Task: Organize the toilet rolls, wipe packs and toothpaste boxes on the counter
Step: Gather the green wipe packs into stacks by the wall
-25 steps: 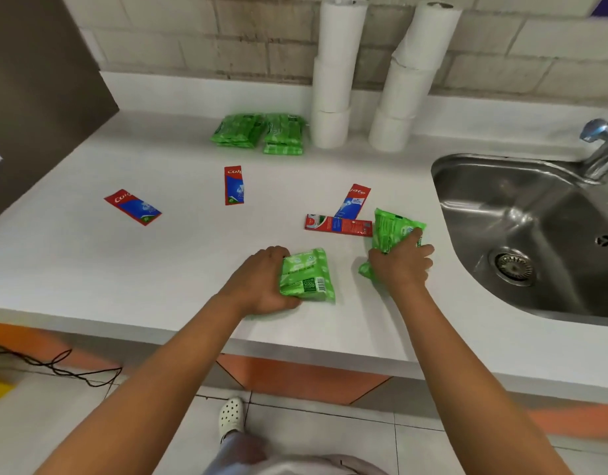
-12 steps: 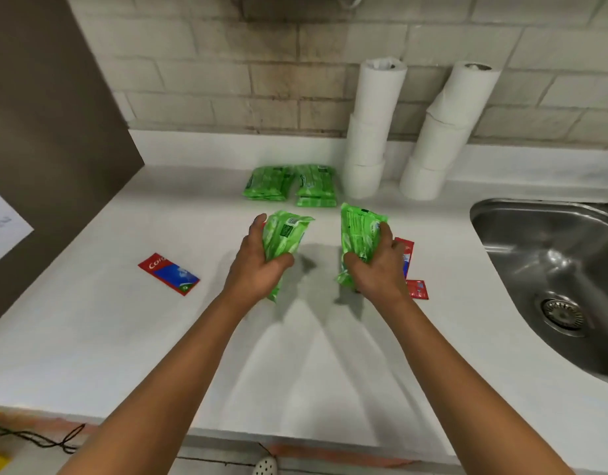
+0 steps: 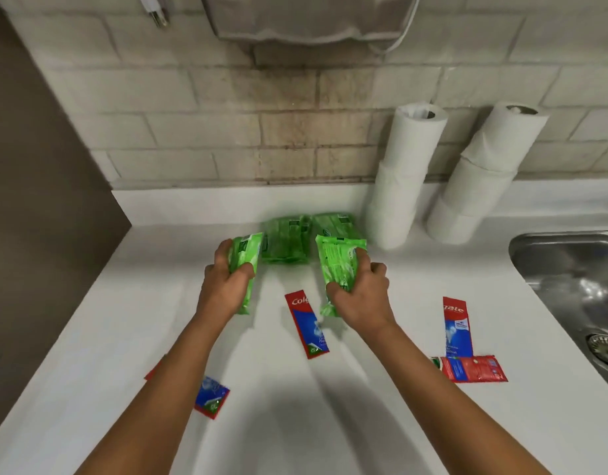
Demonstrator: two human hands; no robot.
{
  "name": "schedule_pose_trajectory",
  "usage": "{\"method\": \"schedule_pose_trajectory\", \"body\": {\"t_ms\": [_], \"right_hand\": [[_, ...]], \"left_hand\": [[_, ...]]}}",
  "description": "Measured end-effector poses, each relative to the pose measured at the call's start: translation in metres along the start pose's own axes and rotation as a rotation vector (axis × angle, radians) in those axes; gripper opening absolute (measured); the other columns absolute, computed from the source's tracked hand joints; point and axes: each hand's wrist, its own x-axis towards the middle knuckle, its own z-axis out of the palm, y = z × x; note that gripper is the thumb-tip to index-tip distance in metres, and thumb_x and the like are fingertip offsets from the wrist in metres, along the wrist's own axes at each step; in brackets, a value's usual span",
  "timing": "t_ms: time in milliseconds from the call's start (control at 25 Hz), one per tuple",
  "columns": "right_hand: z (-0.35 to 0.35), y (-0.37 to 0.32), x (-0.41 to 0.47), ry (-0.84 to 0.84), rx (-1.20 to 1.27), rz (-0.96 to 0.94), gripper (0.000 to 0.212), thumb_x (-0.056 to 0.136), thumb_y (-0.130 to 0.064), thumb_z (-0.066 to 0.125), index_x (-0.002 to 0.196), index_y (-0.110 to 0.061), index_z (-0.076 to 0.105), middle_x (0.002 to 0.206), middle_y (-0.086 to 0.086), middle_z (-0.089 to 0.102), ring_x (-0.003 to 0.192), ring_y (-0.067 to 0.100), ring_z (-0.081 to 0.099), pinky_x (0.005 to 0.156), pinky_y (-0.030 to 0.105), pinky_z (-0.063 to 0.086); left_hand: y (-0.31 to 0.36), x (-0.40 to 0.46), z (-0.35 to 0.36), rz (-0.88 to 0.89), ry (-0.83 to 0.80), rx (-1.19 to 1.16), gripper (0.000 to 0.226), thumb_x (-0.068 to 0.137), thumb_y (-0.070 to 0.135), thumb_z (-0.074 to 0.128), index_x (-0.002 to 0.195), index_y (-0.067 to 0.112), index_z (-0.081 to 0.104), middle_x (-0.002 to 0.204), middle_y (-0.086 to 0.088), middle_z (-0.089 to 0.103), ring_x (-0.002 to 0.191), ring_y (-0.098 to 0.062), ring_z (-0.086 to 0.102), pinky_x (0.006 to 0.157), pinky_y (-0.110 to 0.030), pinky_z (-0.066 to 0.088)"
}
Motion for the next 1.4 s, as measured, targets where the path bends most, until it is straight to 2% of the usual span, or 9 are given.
{"method": "schedule_pose_trajectory", "body": {"t_ms": [160,440,600,680,800,880,1000,1160,1400], "right_hand": [[0.014,-0.016,0.036,0.019,-0.055,0.018,0.081,0.079,-0.03,0.063,0.147,-0.017,0.02,0.131,0.02,0.035,0.122,0.04,0.036,0.103,0.042,0.038],[0.032,-0.029,0.089,0.015,-0.088,0.057,0.08,0.078,-0.032,0.06,0.145,-0.024,0.018,0.134,0.015,0.033,0.126,0.038,0.032,0.106,0.048,0.036],[0.041,-0.031,0.099,0.015,-0.129,0.056,0.081,0.079,-0.033,0.061,0.146,-0.022,0.017,0.134,0.015,0.032,0.126,0.039,0.031,0.106,0.047,0.034],[0.047,-0.037,0.101,0.006,-0.144,0.04,0.081,0.08,-0.033,0.06,0.146,-0.022,0.016,0.135,0.014,0.031,0.126,0.038,0.03,0.104,0.046,0.034],[0.063,-0.057,0.103,-0.008,-0.187,-0.033,0.08,0.081,-0.035,0.058,0.147,-0.023,0.013,0.136,0.015,0.029,0.124,0.037,0.031,0.104,0.045,0.033],[0.08,-0.075,0.105,-0.042,-0.232,-0.092,0.079,0.084,-0.036,0.053,0.148,-0.026,0.007,0.138,0.018,0.025,0.124,0.039,0.029,0.105,0.046,0.031],[0.114,-0.102,0.108,-0.105,-0.296,-0.138,0.073,0.089,-0.034,0.048,0.148,-0.031,0.005,0.139,0.025,0.021,0.125,0.043,0.028,0.104,0.048,0.031],[0.153,-0.124,0.123,-0.114,-0.354,-0.137,0.069,0.09,-0.034,0.047,0.147,-0.028,0.01,0.137,0.025,0.023,0.12,0.043,0.031,0.101,0.048,0.033],[0.198,-0.136,0.144,-0.13,-0.577,-0.128,0.063,0.091,-0.036,0.044,0.142,-0.009,0.02,0.148,0.028,0.01,0.127,0.046,0.027,0.105,0.05,0.029]], "left_hand": [[0.0,0.057,0.001,-0.027,0.03,0.058,0.078,0.061,0.042,0.046,0.137,0.039,0.025,0.125,-0.017,0.049,0.107,-0.041,0.053,0.091,-0.052,0.05],[-0.003,0.136,0.026,-0.05,0.116,0.518,0.063,0.084,0.039,0.051,0.14,0.027,0.025,0.127,-0.022,0.042,0.113,-0.043,0.045,0.097,-0.046,0.037],[-0.015,0.155,0.045,0.002,0.087,0.71,0.068,0.084,0.058,0.047,0.14,0.022,0.031,0.13,-0.022,0.042,0.115,-0.042,0.043,0.097,-0.044,0.036],[-0.019,0.16,0.049,0.035,0.093,0.646,0.063,0.087,0.057,0.043,0.139,0.022,0.035,0.132,-0.023,0.041,0.117,-0.042,0.042,0.097,-0.045,0.037],[-0.027,0.168,0.035,0.053,0.157,0.362,0.048,0.094,0.04,0.042,0.137,0.019,0.042,0.136,-0.023,0.04,0.121,-0.043,0.041,0.1,-0.047,0.036],[-0.04,0.174,0.018,0.113,0.214,0.292,0.041,0.094,0.031,0.045,0.131,0.015,0.049,0.132,-0.024,0.044,0.118,-0.043,0.047,0.1,-0.045,0.038],[-0.066,0.183,-0.011,0.158,0.292,0.342,0.035,0.091,0.025,0.048,0.121,0.009,0.058,0.124,-0.024,0.052,0.111,-0.042,0.054,0.096,-0.043,0.041],[-0.074,0.196,-0.031,0.139,0.286,0.348,0.034,0.089,0.018,0.053,0.121,0.007,0.059,0.123,-0.024,0.053,0.11,-0.041,0.055,0.099,-0.04,0.039],[-0.078,0.202,-0.032,0.155,0.281,0.399,0.033,0.086,0.019,0.056,0.117,0.011,0.061,0.122,-0.019,0.056,0.11,-0.038,0.056,0.102,-0.041,0.037]]}}
